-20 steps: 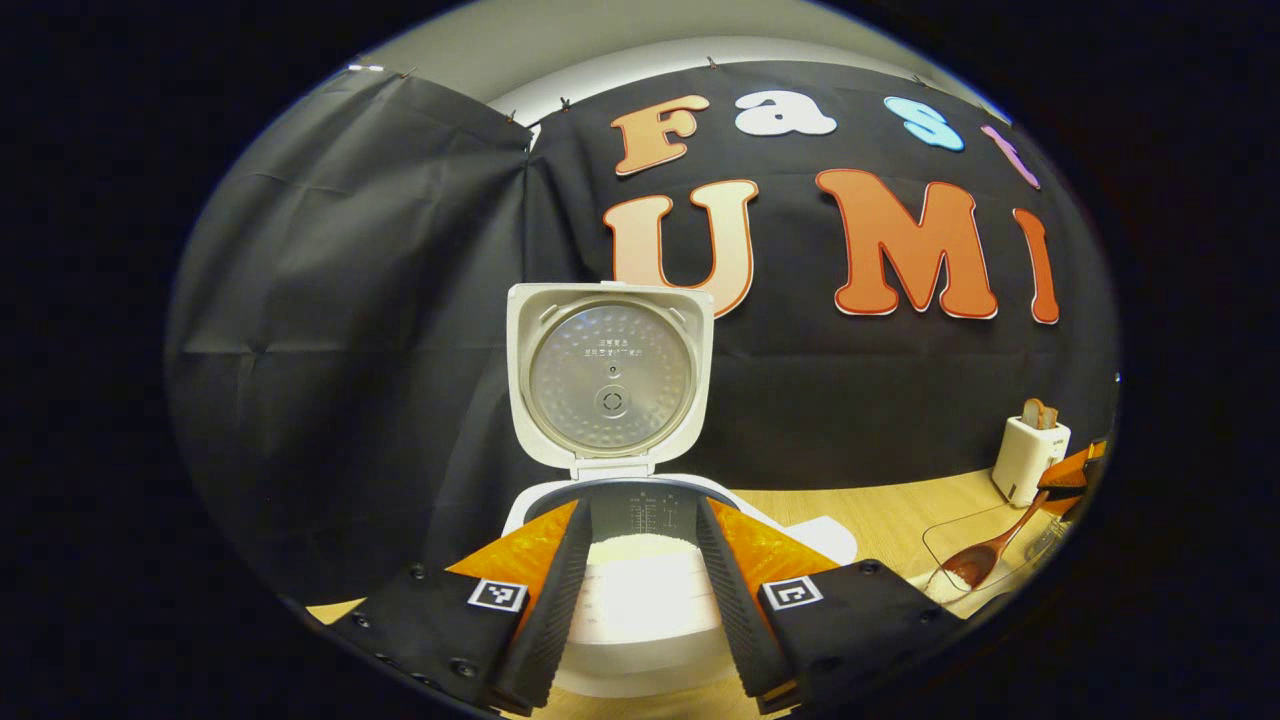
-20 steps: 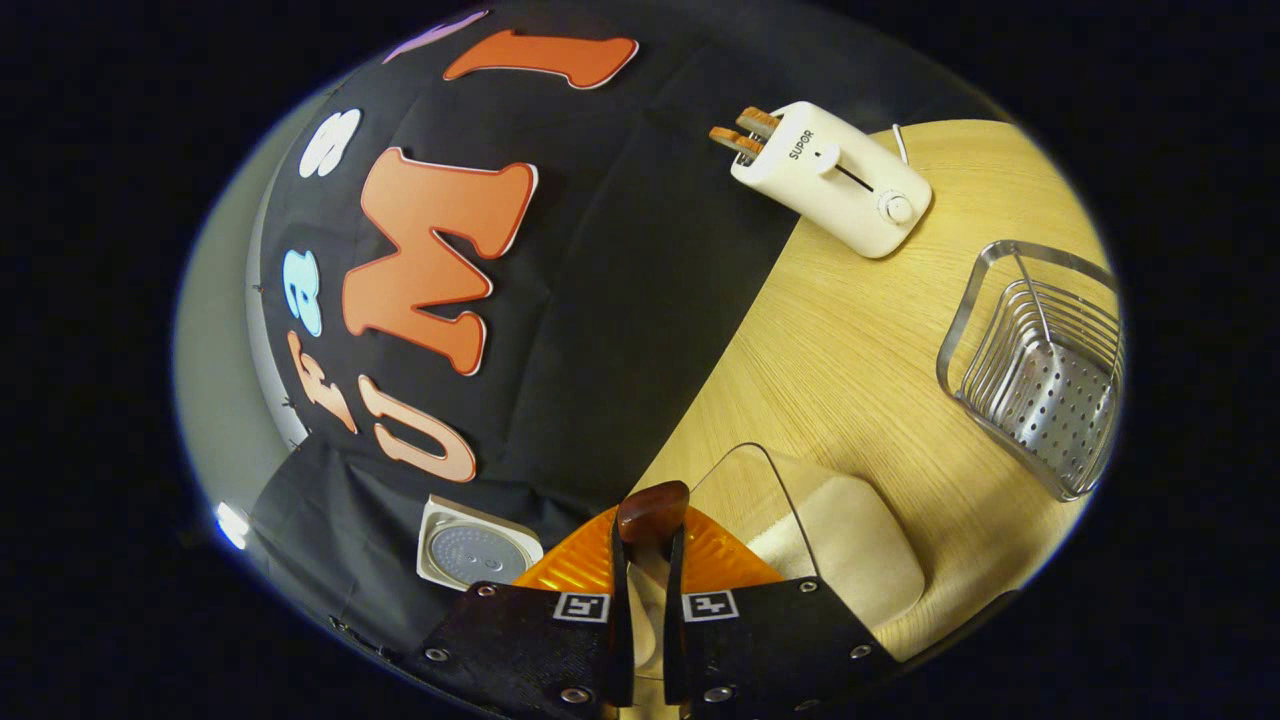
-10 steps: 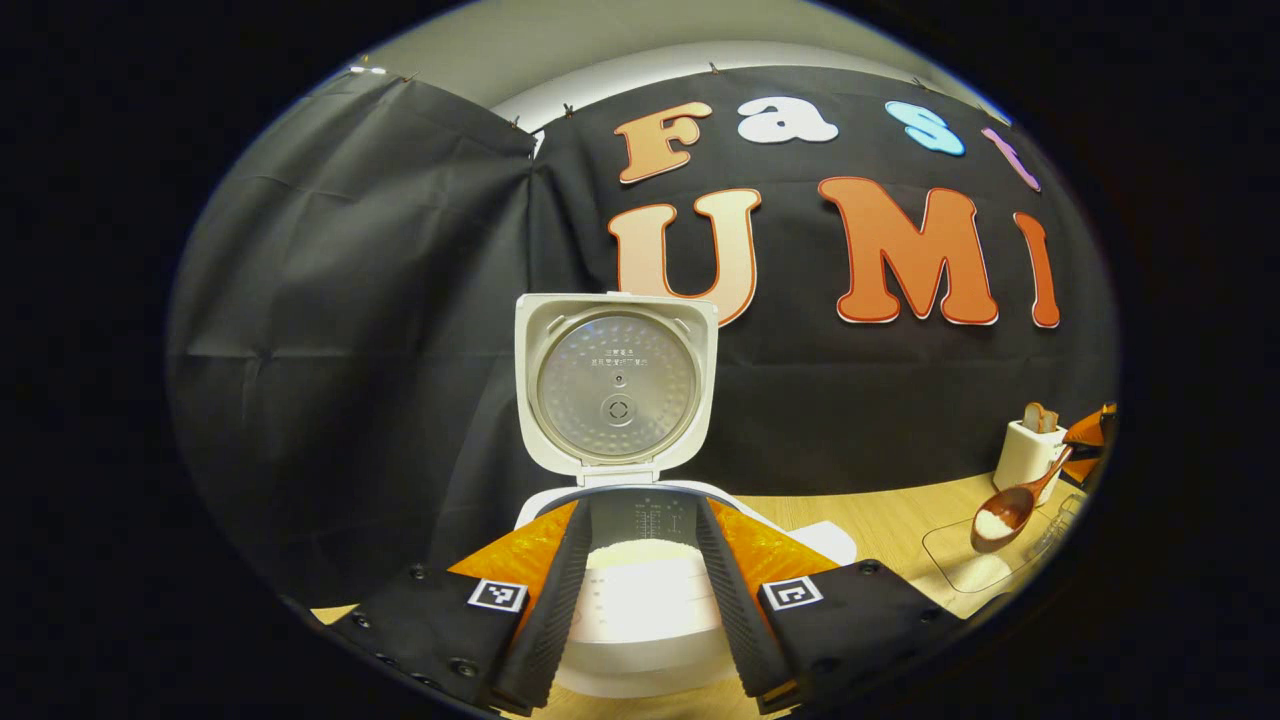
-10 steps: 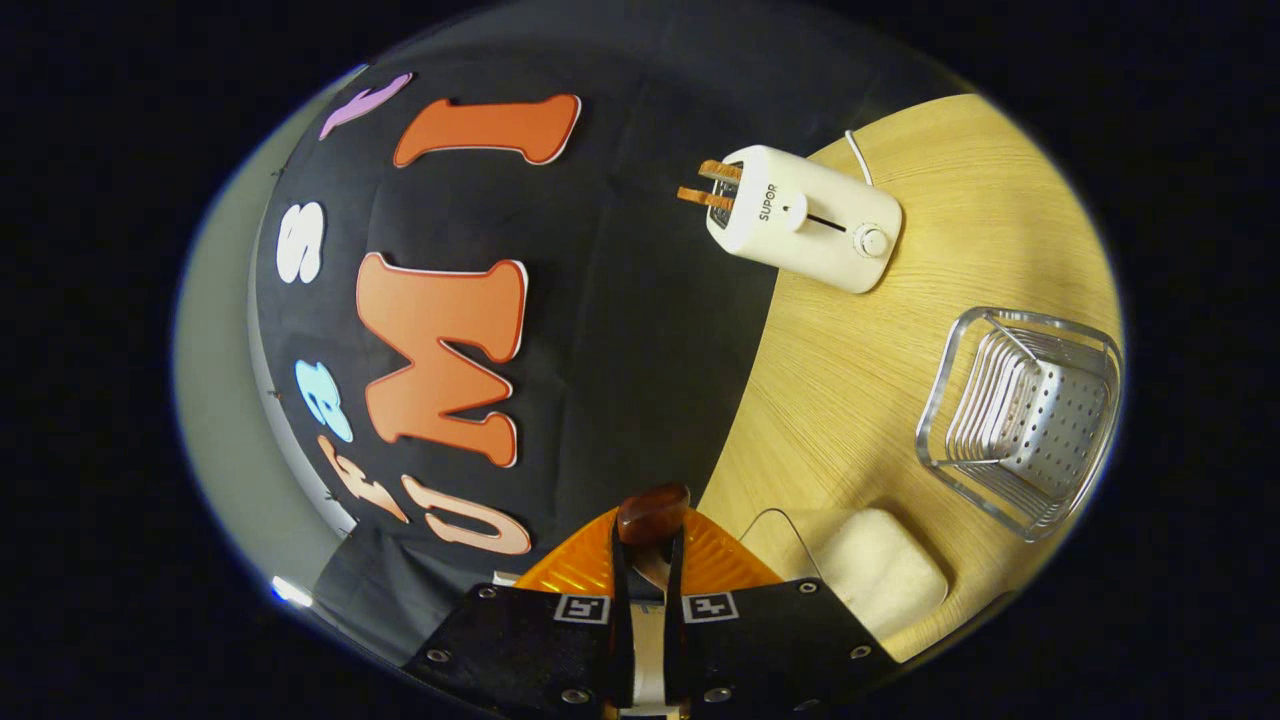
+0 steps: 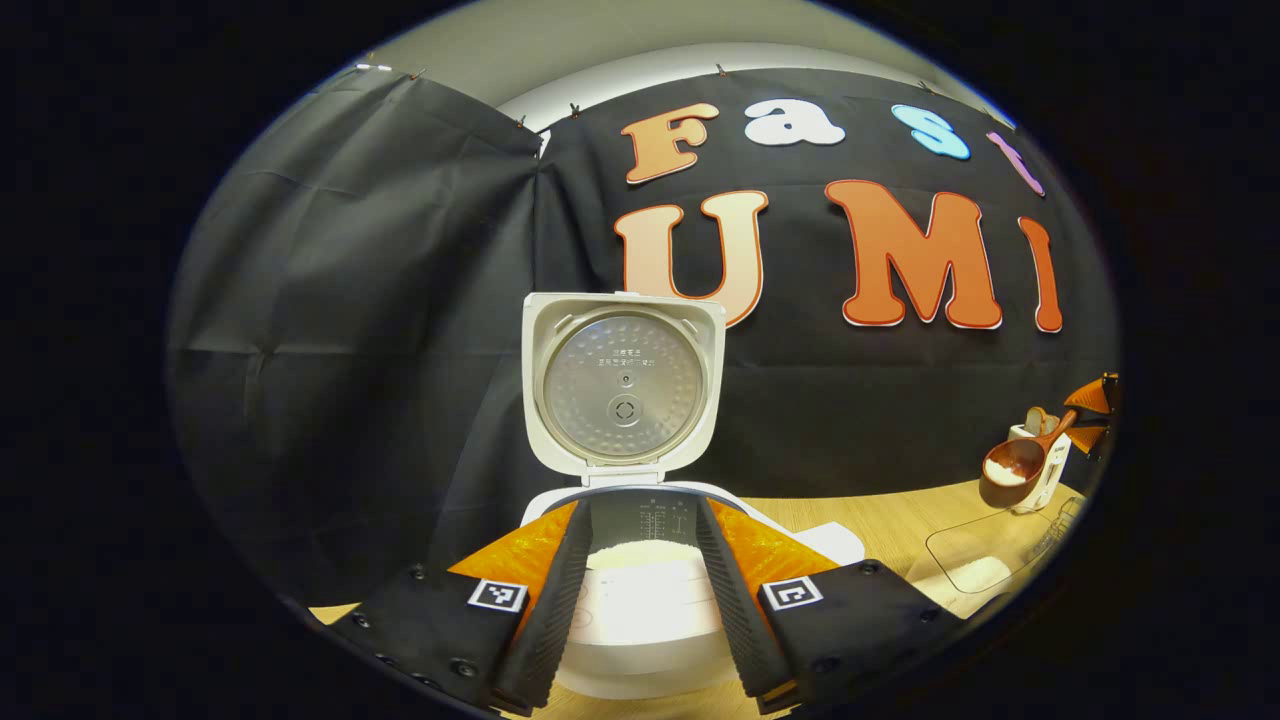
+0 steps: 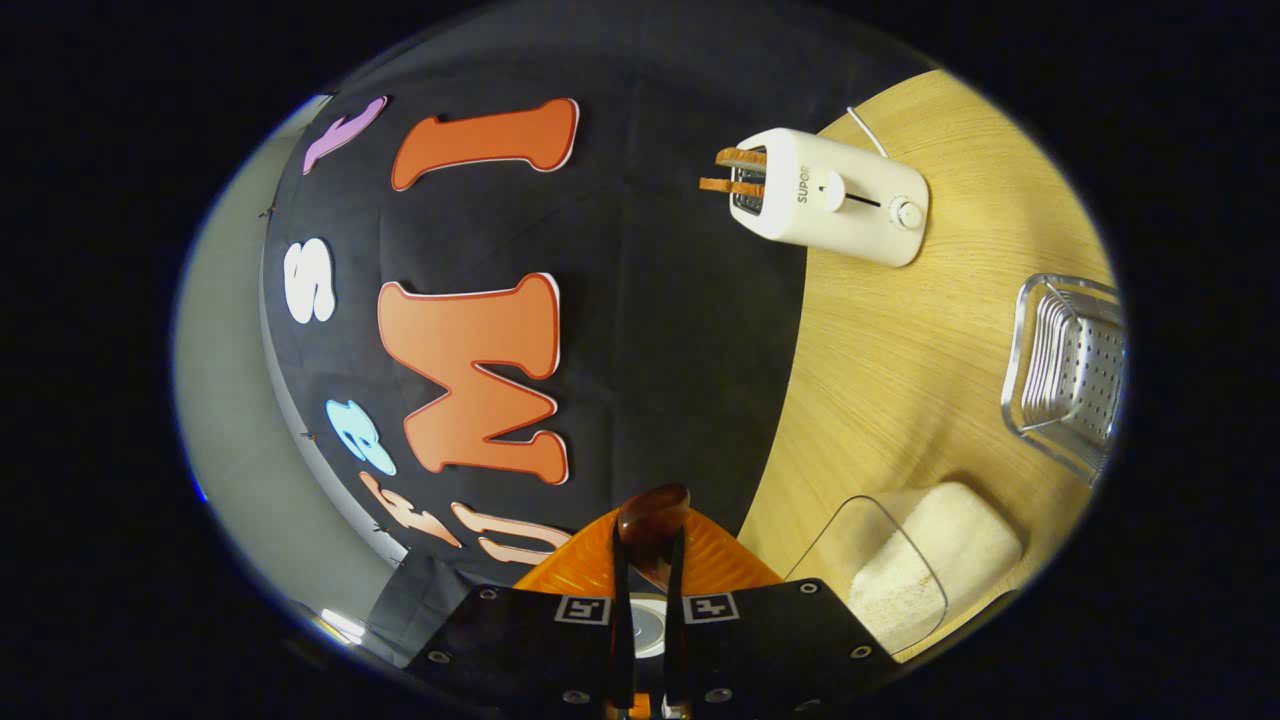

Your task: Close the left gripper, press the button to open the rice cooker; take a wooden spoon from the chopstick holder with the right hand, scoop a spoonful of rice and pour it into the rice cooker, then put the wooden spoon back into the chopstick holder.

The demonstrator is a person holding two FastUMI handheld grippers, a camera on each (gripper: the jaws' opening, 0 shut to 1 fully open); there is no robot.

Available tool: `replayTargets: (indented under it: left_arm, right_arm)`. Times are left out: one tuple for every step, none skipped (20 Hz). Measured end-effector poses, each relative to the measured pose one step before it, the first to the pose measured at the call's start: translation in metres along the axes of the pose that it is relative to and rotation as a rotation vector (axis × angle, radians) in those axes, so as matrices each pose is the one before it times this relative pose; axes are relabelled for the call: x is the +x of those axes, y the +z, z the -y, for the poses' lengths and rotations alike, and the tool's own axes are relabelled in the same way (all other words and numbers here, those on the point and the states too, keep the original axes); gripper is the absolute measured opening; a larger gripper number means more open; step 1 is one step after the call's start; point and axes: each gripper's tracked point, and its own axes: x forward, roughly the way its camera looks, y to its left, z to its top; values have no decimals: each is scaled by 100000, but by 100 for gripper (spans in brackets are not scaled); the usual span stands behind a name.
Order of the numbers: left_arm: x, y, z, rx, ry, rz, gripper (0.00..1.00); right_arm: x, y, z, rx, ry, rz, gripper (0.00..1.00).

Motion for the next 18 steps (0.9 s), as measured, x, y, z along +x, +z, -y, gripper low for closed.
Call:
replayTargets:
  left_arm:
    - [51,22,-178,-823,291,-48,67]
    - [-9,-45,-234,-680,97,68,70]
    - [11,149,-279,-612,292,314,70]
    - [-108,32,-248,-194,357,304,67]
    - [-53,76,-280,-134,506,237,67]
    - [-84,51,-226,-126,248,277,67]
    - [-112,49,-139,2,177,16,71]
    - [-92,73,-320,116,156,248,67]
    - [-92,42,-216,444,-16,125,71]
    - [96,-89,-294,816,504,53,67]
    - [-101,11,-260,877,417,213,71]
    - [-133,-184,-217,461,33,10,67]
    - [33,10,-168,250,141,59,67]
    - [-87,-76,-287,-158,202,-188,72]
    - [37,-100,-165,-513,-59,-387,72]
    - [127,-87,-209,-578,-74,-319,75]
    - [25,14,-276,-637,262,-232,77]
    - [2,4,-201,-509,27,-138,81]
  right_arm:
    - [336,-642,-658,531,954,-1297,12]
    - [291,-687,-595,1403,1311,-1609,12]
    - [399,-841,-731,1262,1455,-1697,11]
    - [486,-956,-614,1290,1397,-2150,12]
    - [720,-1027,-581,636,766,-2014,12]
    - [827,-1033,-563,9,791,-1804,12]
    - [718,-813,-382,-644,347,-1114,12]
    - [906,-959,-455,-532,621,-968,12]
    - [820,-913,-504,247,342,-1239,12]
    - [952,-800,-577,147,563,-1318,12]
    - [978,-1037,-683,-103,986,-1617,12]
    - [855,-828,-652,-312,910,-1313,12]
    - [651,-775,-398,-498,480,-1010,12]
    - [919,-757,-496,-658,340,-921,12]
    - [823,-607,-358,-888,91,-659,12]
    - [883,-653,-320,-885,328,-779,12]
    - [869,-644,-294,-747,178,-411,12]
    - [818,-607,-262,-941,508,-462,12]
